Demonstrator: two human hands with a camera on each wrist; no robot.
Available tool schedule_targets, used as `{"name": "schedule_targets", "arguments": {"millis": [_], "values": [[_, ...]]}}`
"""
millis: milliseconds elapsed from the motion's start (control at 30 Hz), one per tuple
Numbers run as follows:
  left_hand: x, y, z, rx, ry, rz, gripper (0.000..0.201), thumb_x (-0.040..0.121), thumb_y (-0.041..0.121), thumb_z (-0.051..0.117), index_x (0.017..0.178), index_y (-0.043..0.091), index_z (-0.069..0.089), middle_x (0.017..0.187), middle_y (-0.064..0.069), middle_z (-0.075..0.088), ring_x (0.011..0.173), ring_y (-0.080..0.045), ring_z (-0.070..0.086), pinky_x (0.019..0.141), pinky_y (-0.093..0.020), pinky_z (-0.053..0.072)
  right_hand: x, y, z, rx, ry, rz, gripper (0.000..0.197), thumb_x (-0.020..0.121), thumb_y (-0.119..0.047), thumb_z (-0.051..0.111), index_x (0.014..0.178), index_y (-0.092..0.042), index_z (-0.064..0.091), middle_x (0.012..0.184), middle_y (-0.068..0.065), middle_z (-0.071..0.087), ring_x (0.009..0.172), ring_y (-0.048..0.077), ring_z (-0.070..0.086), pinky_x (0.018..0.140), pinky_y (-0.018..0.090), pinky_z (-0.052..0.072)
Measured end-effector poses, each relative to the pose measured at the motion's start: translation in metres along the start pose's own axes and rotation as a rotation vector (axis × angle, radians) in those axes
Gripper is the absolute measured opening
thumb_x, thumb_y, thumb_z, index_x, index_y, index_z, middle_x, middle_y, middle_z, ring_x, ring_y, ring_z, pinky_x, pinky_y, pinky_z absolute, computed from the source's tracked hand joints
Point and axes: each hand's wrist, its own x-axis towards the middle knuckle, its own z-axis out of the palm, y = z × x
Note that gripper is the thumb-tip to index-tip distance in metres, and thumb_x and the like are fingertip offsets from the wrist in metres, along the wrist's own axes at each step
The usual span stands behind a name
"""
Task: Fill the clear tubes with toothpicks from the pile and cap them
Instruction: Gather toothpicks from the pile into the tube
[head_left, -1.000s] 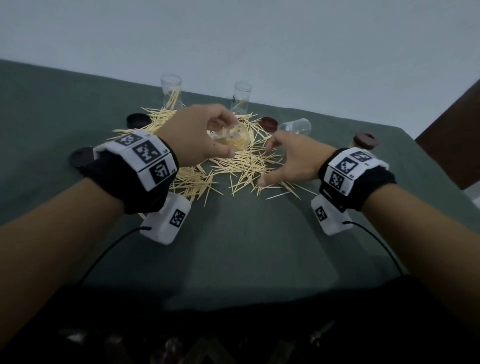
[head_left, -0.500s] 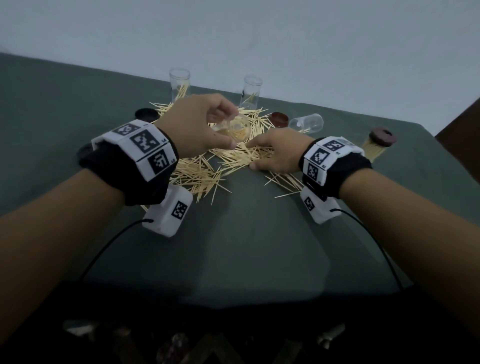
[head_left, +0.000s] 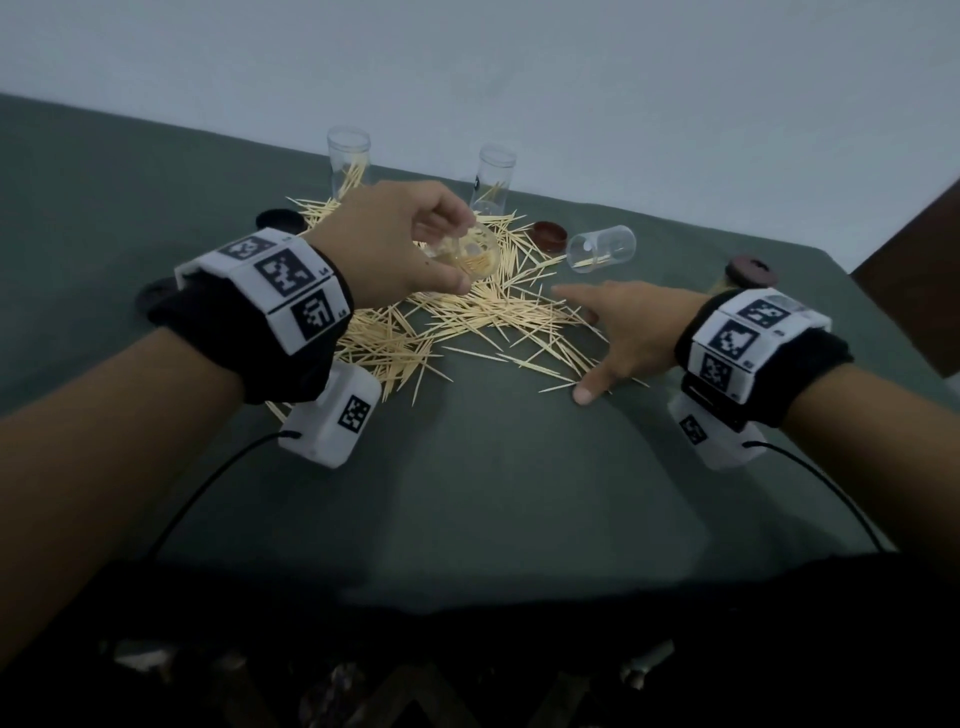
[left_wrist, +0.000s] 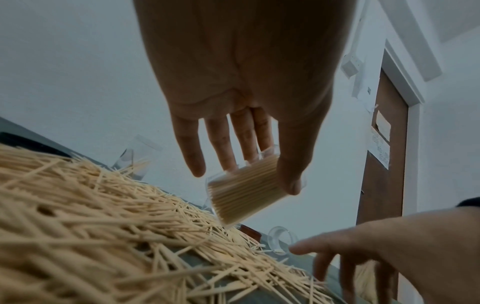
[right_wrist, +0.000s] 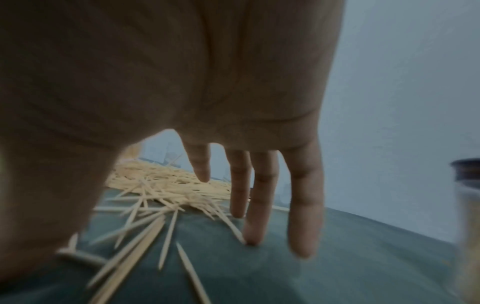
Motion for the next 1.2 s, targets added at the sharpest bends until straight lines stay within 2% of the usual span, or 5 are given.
{"name": "schedule_targets", "arguments": {"millis": [167, 400, 700, 933, 1200], "values": [[-0.002, 0.002, 0.001, -0.003, -0.014, 0.009, 0.056, 0.069, 0.035, 0.084, 0.119, 0.028, 0.06, 0.112, 0.017, 0.064, 0.107, -0.001, 0.06, 0.091, -0.011, 0.042, 0.002, 0.002, 0.009, 0.202, 0.113, -0.056, 0.098, 0.07, -0.024, 0.085, 0.149, -0.036, 0.027, 0.1, -0.012, 0.067, 0.088, 0.009, 0.059, 0.092, 0.03, 0.048], [-0.003, -0.001, 0.0, 0.021, -0.009, -0.009, 0.057, 0.071, 0.035, 0.084, 0.122, 0.027, 0.06, 0.111, 0.017, 0.063, 0.104, 0.0, 0.059, 0.079, -0.002, 0.038, 0.028, -0.014, 0.015, 0.301, 0.258, -0.192, 0.079, 0.077, -0.005, 0.075, 0.143, -0.031, 0.042, 0.08, -0.011, 0.069, 0.076, -0.001, 0.063, 0.08, 0.023, 0.052], [-0.001, -0.007, -0.003, 0.047, 0.013, -0.032, 0.056, 0.072, 0.038, 0.083, 0.122, 0.028, 0.06, 0.115, 0.016, 0.064, 0.107, 0.0, 0.059, 0.079, -0.002, 0.035, 0.049, -0.018, 0.004, 0.161, 0.223, -0.174, 0.068, 0.082, -0.036, 0.072, 0.142, -0.038, 0.04, 0.144, -0.001, 0.043, 0.13, 0.019, 0.044, 0.11, 0.035, 0.035], [-0.001, -0.01, -0.006, 0.016, 0.013, -0.045, 0.055, 0.071, 0.038, 0.083, 0.12, 0.029, 0.06, 0.115, 0.017, 0.064, 0.109, 0.001, 0.059, 0.085, -0.007, 0.039, 0.034, -0.026, 0.001, 0.234, 0.201, -0.243, 0.039, 0.091, -0.032, 0.063, 0.129, -0.035, 0.056, 0.112, -0.014, 0.062, 0.104, 0.011, 0.058, 0.095, 0.026, 0.044], [-0.002, -0.009, -0.007, 0.017, 0.009, -0.043, 0.052, 0.071, 0.037, 0.083, 0.118, 0.03, 0.06, 0.114, 0.017, 0.064, 0.106, 0.002, 0.059, 0.078, -0.002, 0.038, 0.021, -0.026, 0.002, 0.154, 0.094, -0.191, 0.102, 0.063, -0.056, 0.082, 0.148, -0.034, 0.031, 0.138, -0.007, 0.052, 0.123, 0.017, 0.051, 0.102, 0.032, 0.041]]}}
